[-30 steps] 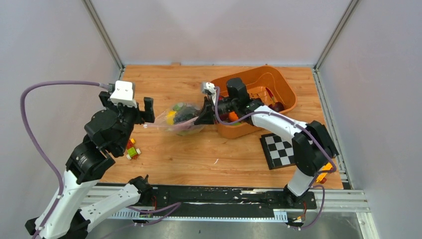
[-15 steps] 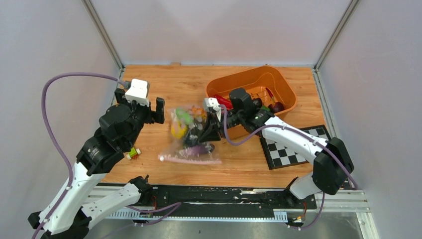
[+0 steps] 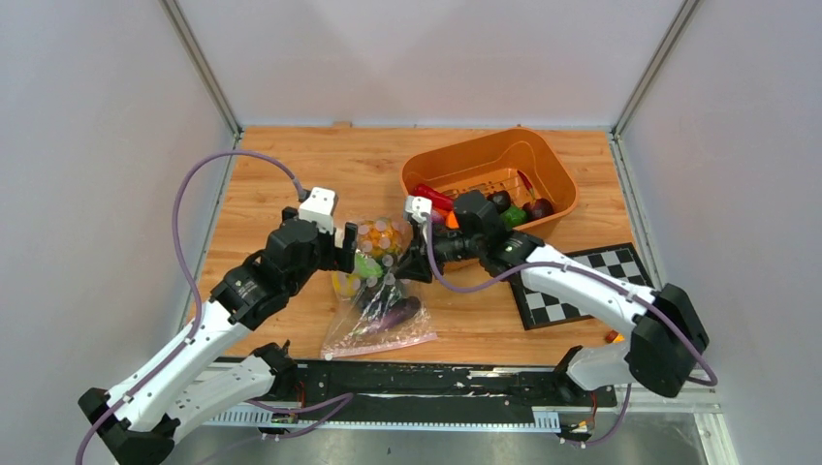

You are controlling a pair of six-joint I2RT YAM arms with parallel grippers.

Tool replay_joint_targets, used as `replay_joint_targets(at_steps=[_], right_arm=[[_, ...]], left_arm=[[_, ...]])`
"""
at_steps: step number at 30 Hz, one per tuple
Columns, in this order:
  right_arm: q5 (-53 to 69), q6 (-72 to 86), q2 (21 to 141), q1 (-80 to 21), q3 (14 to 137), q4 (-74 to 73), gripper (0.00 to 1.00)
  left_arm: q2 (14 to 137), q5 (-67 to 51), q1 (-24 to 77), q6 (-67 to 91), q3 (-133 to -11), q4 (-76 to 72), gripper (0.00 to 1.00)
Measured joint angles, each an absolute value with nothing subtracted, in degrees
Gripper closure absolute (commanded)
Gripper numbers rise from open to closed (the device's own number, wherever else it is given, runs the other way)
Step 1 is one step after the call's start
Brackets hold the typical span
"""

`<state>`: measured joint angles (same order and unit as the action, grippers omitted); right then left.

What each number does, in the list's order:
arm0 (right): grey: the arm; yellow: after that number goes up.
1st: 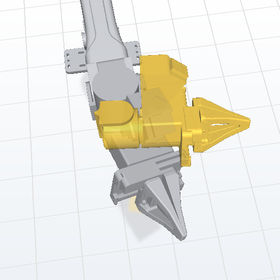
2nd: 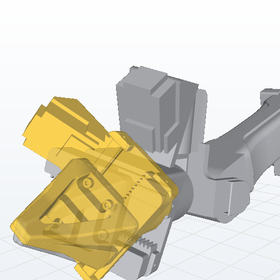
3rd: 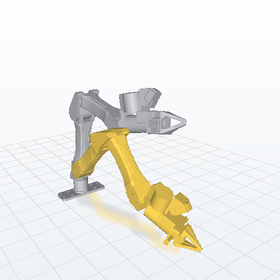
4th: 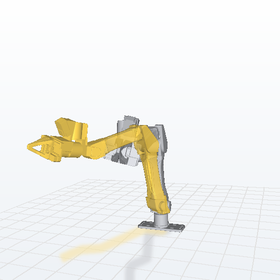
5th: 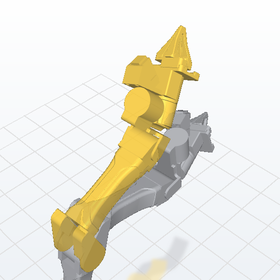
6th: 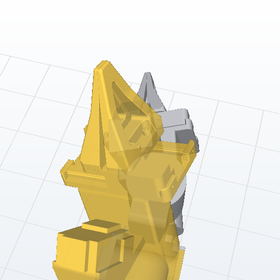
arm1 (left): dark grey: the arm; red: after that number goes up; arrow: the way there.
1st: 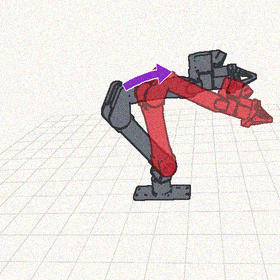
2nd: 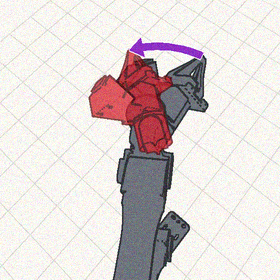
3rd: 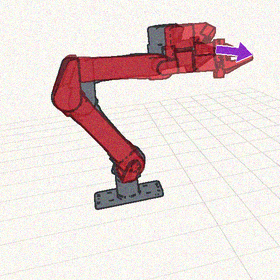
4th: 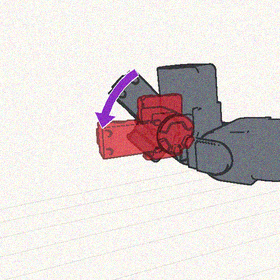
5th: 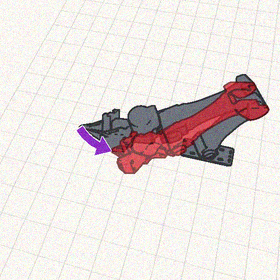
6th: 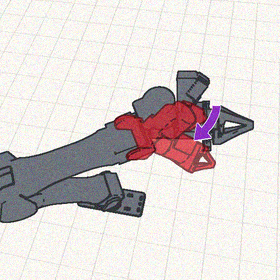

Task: Place the food in the zip-top bag and seal the zipper
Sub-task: Place the zipper food storage bag at the center of the board, then reset both arms

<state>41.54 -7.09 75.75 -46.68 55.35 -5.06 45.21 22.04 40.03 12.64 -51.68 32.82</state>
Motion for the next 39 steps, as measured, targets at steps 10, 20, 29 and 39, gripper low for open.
replay_joint_targets(at_steps=[10, 20, 29, 39], right_arm=[[17.78, 3.33, 91.24, -46.54, 65.34, -12.32, 0.67], [10.83, 4.14, 92.01, -41.45, 67.37, -14.22, 0.61], [18.50, 2.59, 85.67, -40.86, 67.57, -14.31, 0.09], [1.41, 1.61, 65.49, -38.89, 63.66, -4.99, 0.00]], left_arm=[[42.28, 21.47, 40.03, 21.74, -42.85, 30.50, 0.00], [41.98, 21.76, 40.03, 24.38, -41.28, 29.32, 0.00], [44.38, 26.81, 38.81, 21.32, -42.63, 29.39, 0.00], [43.72, 25.56, 30.94, 17.41, -49.04, 29.32, 0.00]])
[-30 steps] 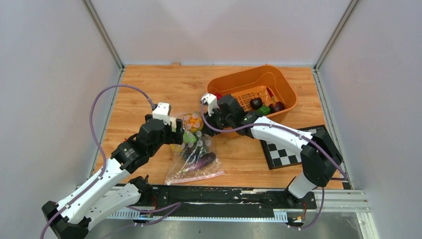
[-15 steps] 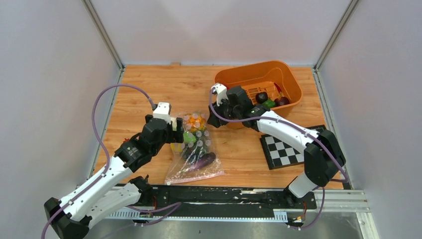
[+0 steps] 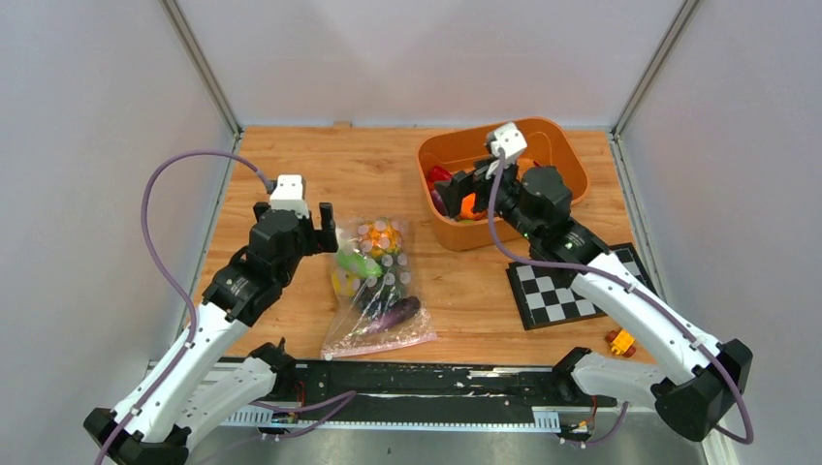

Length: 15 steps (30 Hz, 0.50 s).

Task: Place the food in the zip-top bag and seal the zipper
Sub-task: Reset both arms

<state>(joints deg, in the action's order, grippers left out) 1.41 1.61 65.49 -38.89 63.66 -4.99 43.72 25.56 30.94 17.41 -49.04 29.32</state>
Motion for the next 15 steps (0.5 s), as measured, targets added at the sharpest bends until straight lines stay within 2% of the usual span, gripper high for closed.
replay_joint_targets(at_steps=[8, 15], right_arm=[[-13.45, 6.61, 58.94, -33.01, 54.11, -3.79, 0.00], [-14.55, 9.39, 52.38, -25.39, 49.19, -5.39, 0.00]], left_arm=[[44.56, 21.28, 26.33, 16.29, -50.57, 29.32, 0.00], [45.28, 13.39, 16.99, 16.45, -52.66, 28.91, 0.00]])
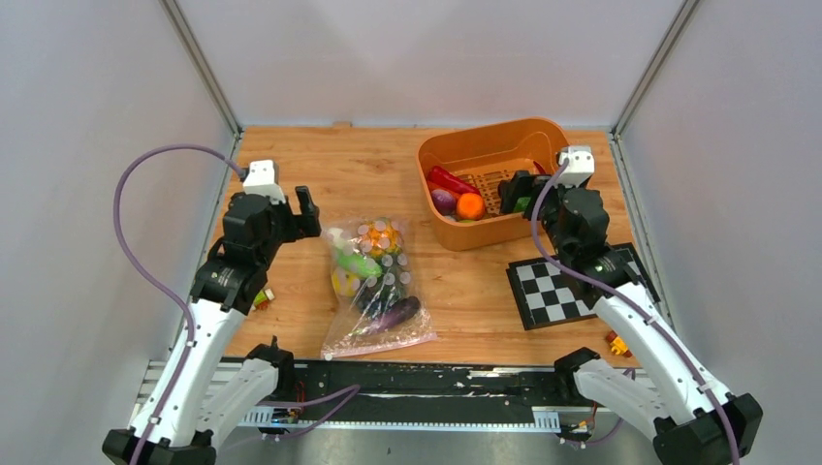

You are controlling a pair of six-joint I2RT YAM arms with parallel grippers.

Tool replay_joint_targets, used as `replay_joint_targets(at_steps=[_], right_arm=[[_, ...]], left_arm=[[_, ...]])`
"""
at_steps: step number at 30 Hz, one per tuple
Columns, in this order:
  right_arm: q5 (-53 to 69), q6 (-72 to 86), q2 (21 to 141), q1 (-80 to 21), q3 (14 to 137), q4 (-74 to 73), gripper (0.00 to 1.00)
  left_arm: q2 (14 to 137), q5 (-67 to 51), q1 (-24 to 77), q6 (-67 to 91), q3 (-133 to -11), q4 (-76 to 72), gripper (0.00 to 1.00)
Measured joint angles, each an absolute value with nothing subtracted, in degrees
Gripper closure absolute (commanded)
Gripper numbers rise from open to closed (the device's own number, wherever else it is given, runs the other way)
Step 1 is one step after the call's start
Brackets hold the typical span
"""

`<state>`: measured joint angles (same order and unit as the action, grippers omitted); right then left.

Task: Place the food in the zip-top bag and seal the zipper
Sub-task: Reset both arms

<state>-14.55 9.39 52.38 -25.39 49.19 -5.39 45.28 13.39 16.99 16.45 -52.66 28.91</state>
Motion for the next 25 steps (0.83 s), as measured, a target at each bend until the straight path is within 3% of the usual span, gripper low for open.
replay_joint_targets(at_steps=[6, 25], right_arm=[[-11.27, 10.04, 53.28, -16.60, 49.45, -12.34, 0.00], [2.61, 10.02, 49.84, -14.55, 51.81, -17.08, 0.00]], left_arm=[[45.12, 7.77, 7.18, 20.38, -52.97, 28.60, 0.00], [38.68, 15.77, 6.72, 28.47, -50.65, 33.69, 0.00]])
